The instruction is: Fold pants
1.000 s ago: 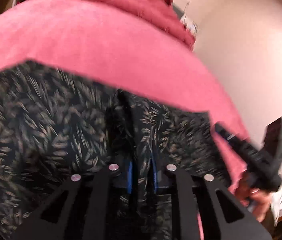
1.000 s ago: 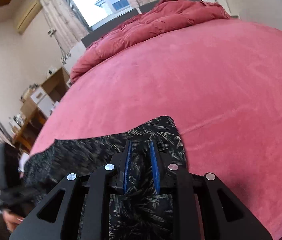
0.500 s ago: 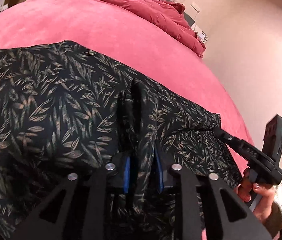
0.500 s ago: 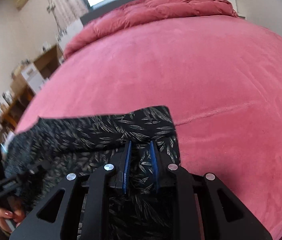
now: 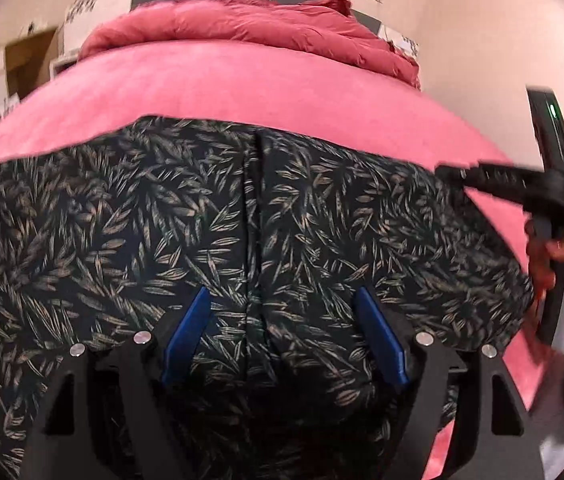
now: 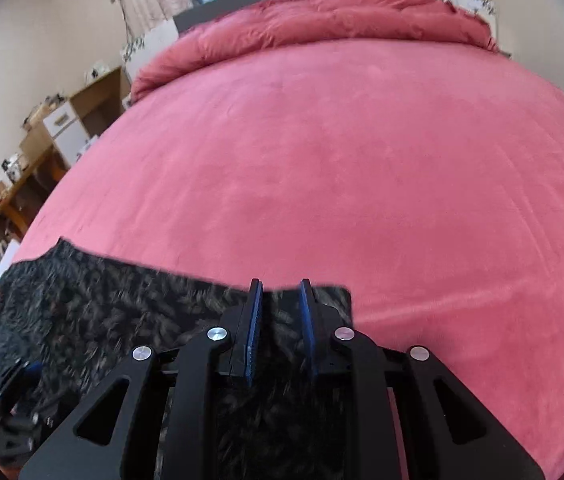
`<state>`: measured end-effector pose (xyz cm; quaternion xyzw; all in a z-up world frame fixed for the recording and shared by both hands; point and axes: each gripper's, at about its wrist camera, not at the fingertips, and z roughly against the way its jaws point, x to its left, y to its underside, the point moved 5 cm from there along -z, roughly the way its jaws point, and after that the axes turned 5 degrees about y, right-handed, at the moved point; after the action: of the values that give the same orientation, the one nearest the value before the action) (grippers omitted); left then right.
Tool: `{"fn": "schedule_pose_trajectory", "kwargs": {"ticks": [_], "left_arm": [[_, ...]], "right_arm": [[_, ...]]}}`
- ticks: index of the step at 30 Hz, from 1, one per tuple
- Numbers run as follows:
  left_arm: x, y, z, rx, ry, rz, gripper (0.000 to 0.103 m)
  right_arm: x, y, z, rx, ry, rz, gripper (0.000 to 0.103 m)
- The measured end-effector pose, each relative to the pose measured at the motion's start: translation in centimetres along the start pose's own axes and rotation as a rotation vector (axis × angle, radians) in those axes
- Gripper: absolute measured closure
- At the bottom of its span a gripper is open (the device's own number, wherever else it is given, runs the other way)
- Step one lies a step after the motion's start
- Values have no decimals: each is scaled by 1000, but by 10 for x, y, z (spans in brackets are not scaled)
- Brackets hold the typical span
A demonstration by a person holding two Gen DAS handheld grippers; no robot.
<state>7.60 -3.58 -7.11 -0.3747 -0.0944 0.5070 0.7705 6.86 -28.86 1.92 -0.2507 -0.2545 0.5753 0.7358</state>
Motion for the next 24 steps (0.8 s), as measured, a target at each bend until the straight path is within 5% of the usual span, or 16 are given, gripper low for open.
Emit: {"fn": "schedule_pose_trajectory", "kwargs": {"ticks": [4,10,12,16,20,24], "left_arm": [[-1,-8,3,-15,28,24,27],[17,9,40,-93,70,111,20],[24,16,41,-89,64,130,20],[38,35,52,-82,57,135,20],[53,53,71,-77,18,130,20],[77,55,94,-96,26,189,20]], "right_arm": [[-11,3,18,-67,-16,-76,86],[-26,41,72,-136,93,-167,84],[-21,63,81,-122,102,-205,61],[-14,93,84,-85,201,-218,57],[-14,98,76,-49,362,-186,35],[-24,96,88,-116,314,-239,34]]}}
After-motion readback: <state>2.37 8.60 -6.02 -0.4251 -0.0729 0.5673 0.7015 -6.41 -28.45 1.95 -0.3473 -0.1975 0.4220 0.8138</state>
